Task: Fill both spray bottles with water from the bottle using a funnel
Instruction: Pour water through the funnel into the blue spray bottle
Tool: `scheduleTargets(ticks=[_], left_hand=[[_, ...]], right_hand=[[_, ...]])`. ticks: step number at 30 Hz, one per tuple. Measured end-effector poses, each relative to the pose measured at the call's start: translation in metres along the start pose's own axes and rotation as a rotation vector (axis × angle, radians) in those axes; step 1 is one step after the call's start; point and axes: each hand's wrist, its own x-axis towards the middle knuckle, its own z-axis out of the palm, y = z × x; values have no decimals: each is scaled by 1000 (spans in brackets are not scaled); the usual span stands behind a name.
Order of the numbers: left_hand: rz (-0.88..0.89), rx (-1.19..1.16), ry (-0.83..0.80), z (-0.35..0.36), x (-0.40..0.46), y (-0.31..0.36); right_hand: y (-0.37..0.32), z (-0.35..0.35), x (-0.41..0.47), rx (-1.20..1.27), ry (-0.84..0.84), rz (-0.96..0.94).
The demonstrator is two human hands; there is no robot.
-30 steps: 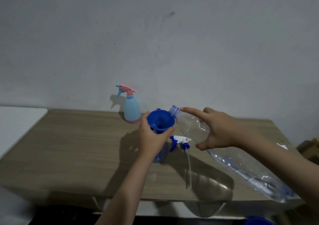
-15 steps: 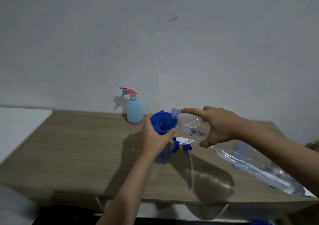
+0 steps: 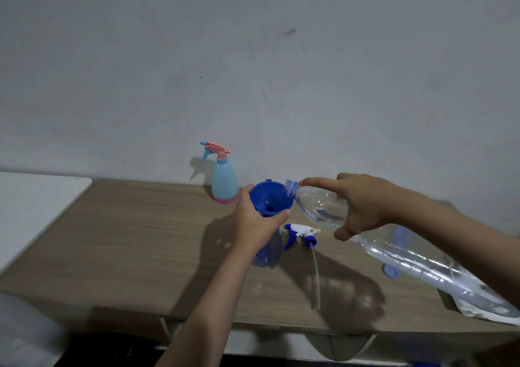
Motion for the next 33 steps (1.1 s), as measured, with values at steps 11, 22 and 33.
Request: scheduleTargets(ticks=[11,22,33], left_hand=[[-15,12,11,-2,0,4],[-10,25,21,-1,2,3],[4,30,29,-2,2,4]], right_hand=[[-3,-1,0,-33,-31,6],[-1,0,0,-41,-35,8],[0,2,2,-50,-50,3]])
